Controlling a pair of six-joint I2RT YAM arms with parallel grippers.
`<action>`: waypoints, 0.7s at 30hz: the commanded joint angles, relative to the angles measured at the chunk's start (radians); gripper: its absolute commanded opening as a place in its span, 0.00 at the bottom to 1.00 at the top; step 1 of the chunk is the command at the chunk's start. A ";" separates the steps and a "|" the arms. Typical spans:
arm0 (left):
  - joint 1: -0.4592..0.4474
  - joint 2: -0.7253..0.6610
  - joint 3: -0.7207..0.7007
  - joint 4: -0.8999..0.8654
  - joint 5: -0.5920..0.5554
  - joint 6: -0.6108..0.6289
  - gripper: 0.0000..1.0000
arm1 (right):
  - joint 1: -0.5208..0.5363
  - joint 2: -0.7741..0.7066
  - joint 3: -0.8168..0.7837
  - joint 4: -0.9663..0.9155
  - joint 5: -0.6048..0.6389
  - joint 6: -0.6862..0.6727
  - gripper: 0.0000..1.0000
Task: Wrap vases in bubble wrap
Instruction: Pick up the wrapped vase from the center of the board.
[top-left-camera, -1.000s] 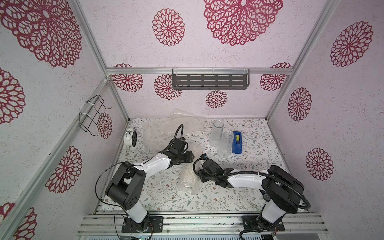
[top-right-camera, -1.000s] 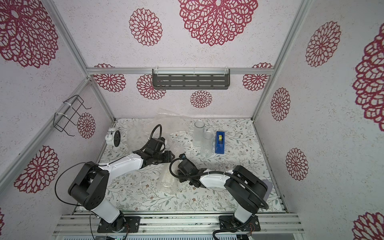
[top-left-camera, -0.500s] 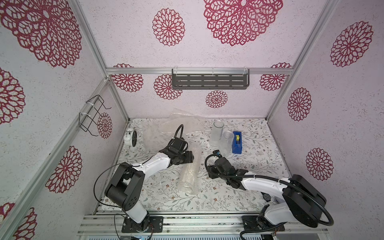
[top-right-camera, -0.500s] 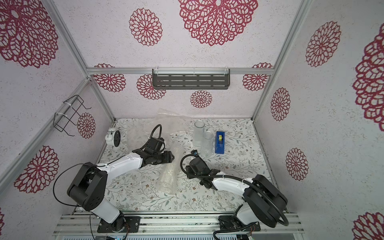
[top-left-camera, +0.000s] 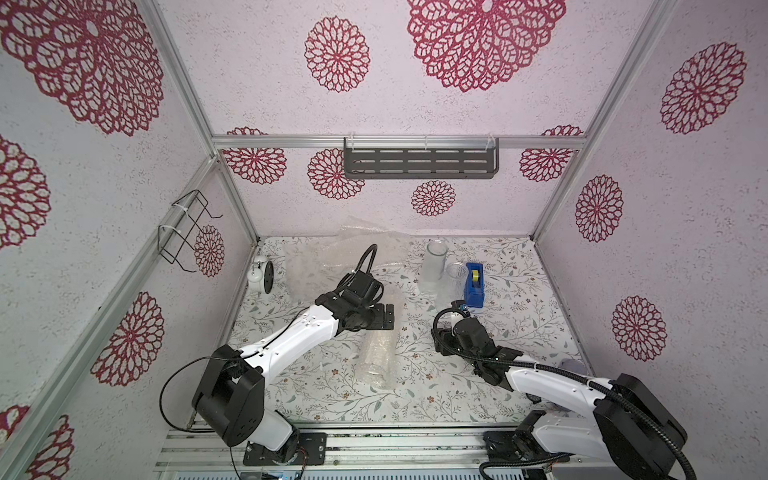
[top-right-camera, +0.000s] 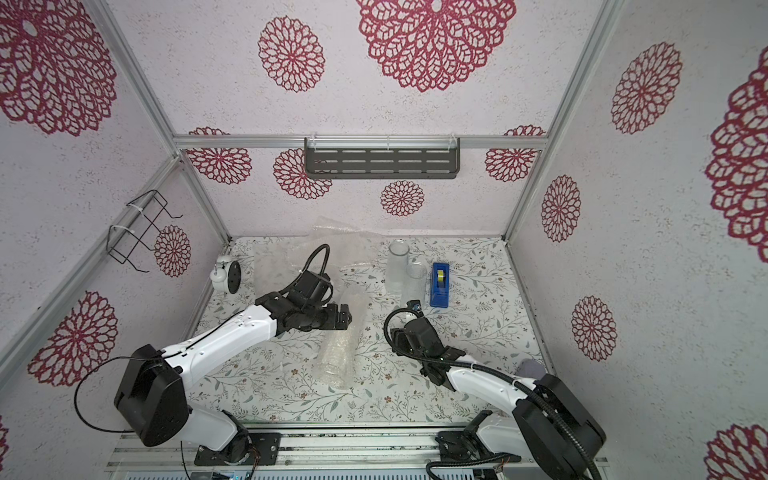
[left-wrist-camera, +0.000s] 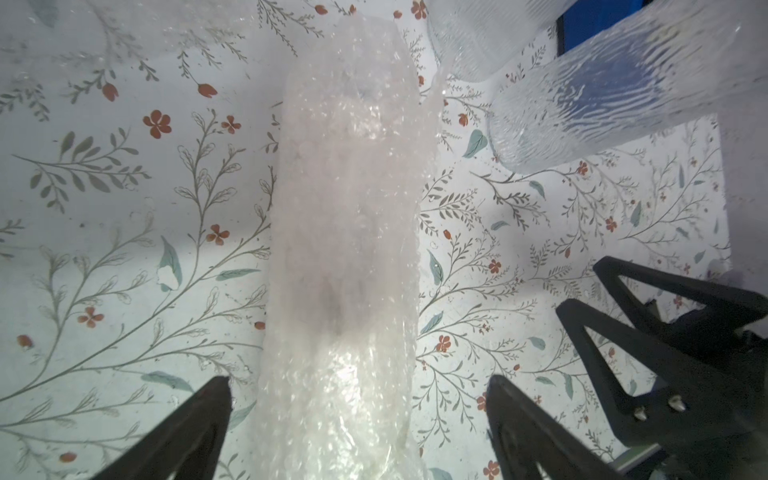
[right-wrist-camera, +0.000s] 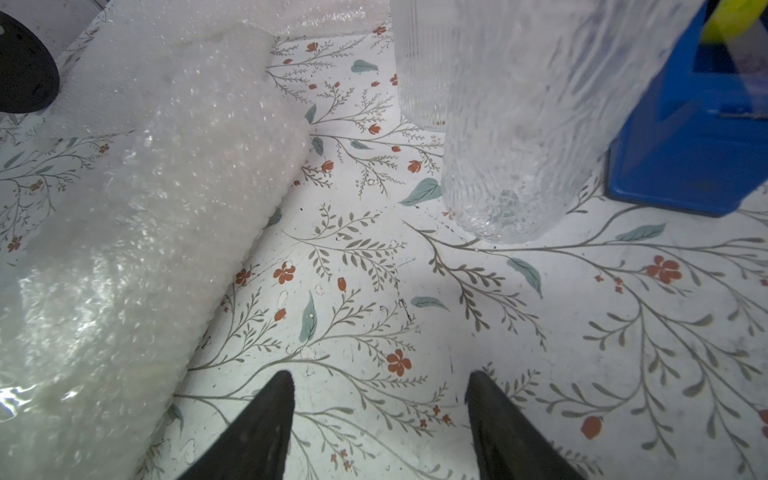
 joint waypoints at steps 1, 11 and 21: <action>-0.026 0.061 0.019 -0.091 -0.017 0.030 0.98 | -0.008 0.001 0.000 0.064 -0.012 -0.018 0.70; -0.049 0.209 0.061 -0.085 0.008 0.034 0.98 | -0.009 0.035 0.008 0.096 -0.030 -0.029 0.72; -0.048 0.207 0.032 -0.058 -0.040 -0.032 0.74 | -0.032 -0.050 0.014 0.024 0.030 -0.094 0.74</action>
